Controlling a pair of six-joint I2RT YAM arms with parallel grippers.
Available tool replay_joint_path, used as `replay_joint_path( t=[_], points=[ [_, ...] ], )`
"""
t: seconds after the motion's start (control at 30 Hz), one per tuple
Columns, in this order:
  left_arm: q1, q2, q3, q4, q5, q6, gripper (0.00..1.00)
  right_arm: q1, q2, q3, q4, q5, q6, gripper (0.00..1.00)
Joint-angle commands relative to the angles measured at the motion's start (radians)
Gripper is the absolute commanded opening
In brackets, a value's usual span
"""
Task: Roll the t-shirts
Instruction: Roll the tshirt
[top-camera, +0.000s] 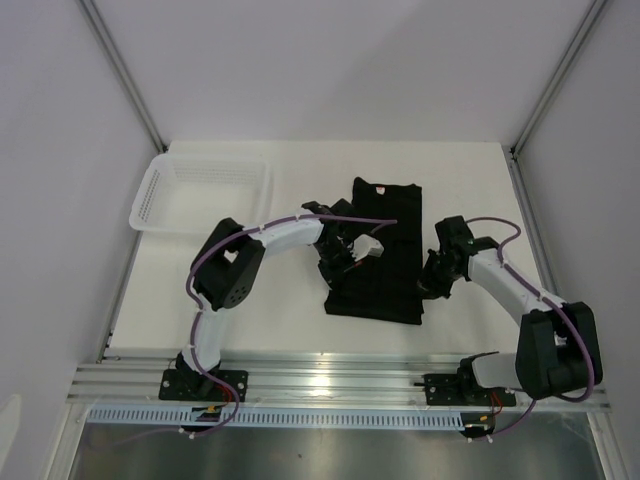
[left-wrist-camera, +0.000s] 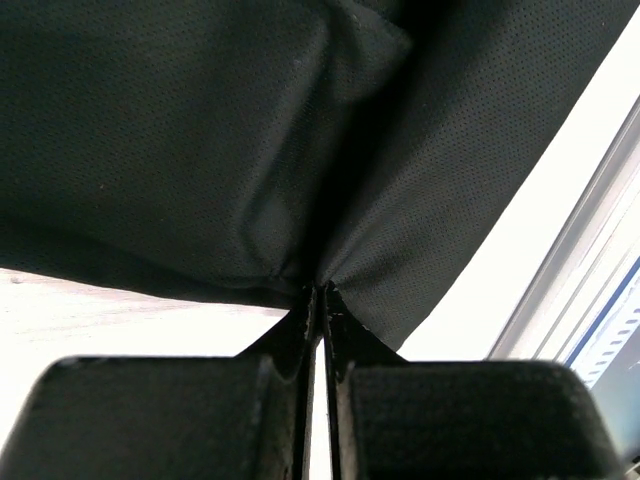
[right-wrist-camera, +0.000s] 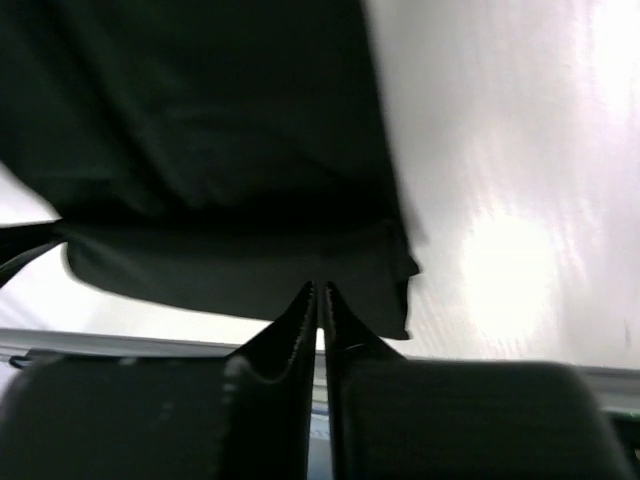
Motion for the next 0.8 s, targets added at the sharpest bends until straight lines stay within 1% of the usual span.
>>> replay_joint_path(
  t=[0.0, 0.03, 0.1, 0.17, 0.3, 0.37, 0.53, 0.63, 0.67, 0.77],
  points=[
    [0.007, -0.007, 0.035, 0.022, 0.029, -0.031, 0.05, 0.029, -0.101, 0.003, 0.091, 0.033, 0.035, 0.04],
    [0.007, -0.007, 0.032, 0.022, 0.027, -0.031, 0.08, 0.032, -0.113, -0.002, 0.094, 0.038, 0.038, 0.03],
    [0.008, -0.009, 0.037, 0.022, 0.021, -0.032, 0.16, 0.037, -0.139, -0.018, 0.118, 0.02, 0.037, 0.01],
    [0.008, -0.012, 0.038, 0.019, 0.015, -0.035, 0.2, 0.04, -0.135, -0.058, 0.166, -0.041, 0.053, 0.0],
    [0.008, -0.029, 0.047, 0.01, 0.006, -0.043, 0.23, 0.046, -0.091, -0.135, 0.271, -0.143, 0.105, 0.0],
    [0.008, -0.032, 0.061, -0.001, 0.009, -0.046, 0.24, 0.053, -0.08, -0.15, 0.286, -0.169, 0.104, 0.0],
    [0.011, -0.045, 0.092, -0.019, -0.006, -0.051, 0.25, 0.058, -0.051, -0.152, 0.273, -0.151, 0.076, 0.0],
    [0.014, -0.061, 0.132, -0.037, -0.006, -0.055, 0.33, 0.058, -0.017, -0.158, 0.284, -0.132, 0.078, 0.0],
    [0.014, -0.065, 0.138, -0.044, 0.009, -0.049, 0.35, 0.058, -0.006, -0.158, 0.287, -0.124, 0.078, 0.0],
    [0.013, -0.11, 0.143, -0.042, 0.064, -0.032, 0.35, 0.058, 0.011, -0.158, 0.29, -0.1, 0.069, 0.0]
  ],
)
